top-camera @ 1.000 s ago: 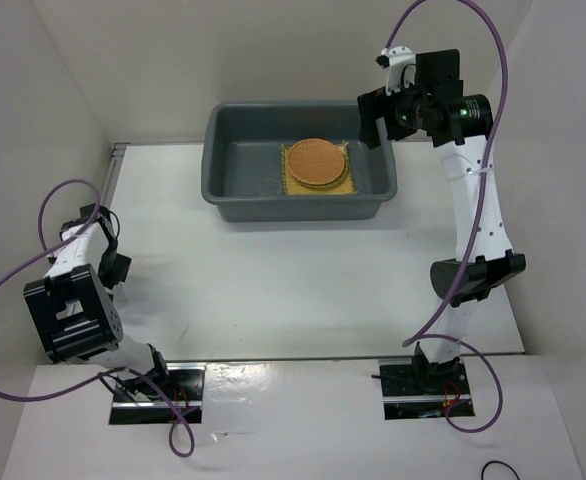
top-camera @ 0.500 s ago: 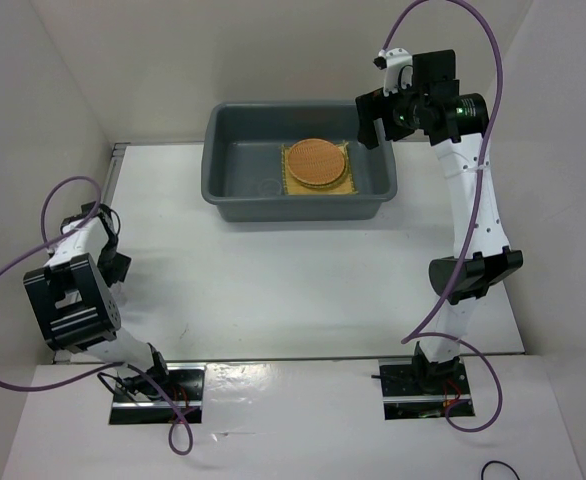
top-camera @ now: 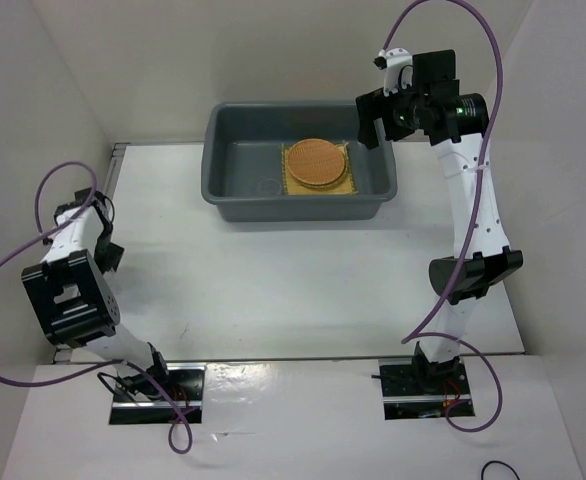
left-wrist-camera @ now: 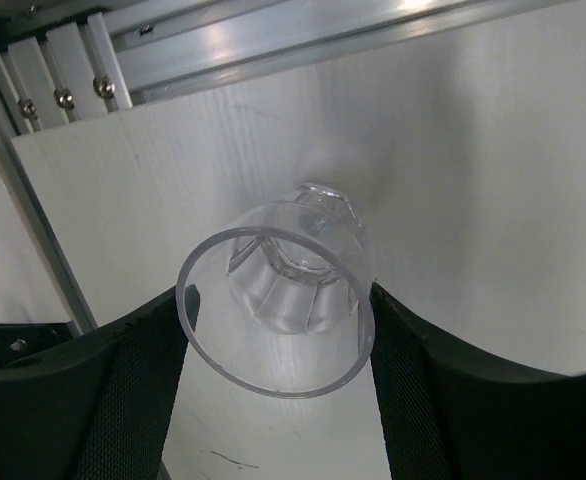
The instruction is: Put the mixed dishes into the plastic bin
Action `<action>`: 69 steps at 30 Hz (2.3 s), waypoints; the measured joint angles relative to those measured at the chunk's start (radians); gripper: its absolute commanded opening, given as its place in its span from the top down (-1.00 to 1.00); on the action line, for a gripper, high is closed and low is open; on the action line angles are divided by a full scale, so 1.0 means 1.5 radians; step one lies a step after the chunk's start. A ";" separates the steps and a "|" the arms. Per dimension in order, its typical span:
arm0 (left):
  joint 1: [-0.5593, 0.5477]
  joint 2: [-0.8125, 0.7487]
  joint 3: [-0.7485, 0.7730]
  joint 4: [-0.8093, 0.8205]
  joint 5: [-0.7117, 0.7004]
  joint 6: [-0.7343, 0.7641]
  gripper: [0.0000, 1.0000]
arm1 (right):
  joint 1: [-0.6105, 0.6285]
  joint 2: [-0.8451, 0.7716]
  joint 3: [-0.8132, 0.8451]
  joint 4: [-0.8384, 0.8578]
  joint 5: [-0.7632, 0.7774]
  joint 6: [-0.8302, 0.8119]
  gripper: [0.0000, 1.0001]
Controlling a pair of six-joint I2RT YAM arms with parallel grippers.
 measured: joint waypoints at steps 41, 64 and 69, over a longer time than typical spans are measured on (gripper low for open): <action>-0.480 0.550 1.109 -0.018 0.238 0.340 1.00 | 0.000 0.009 0.012 -0.002 0.002 0.000 -0.97; -0.430 0.740 1.170 -0.048 0.168 0.334 0.89 | 0.000 0.016 -0.012 -0.004 0.012 -0.001 -0.97; -0.433 0.758 1.171 -0.046 0.180 0.334 0.62 | 0.000 0.024 -0.012 -0.004 0.021 0.000 -0.97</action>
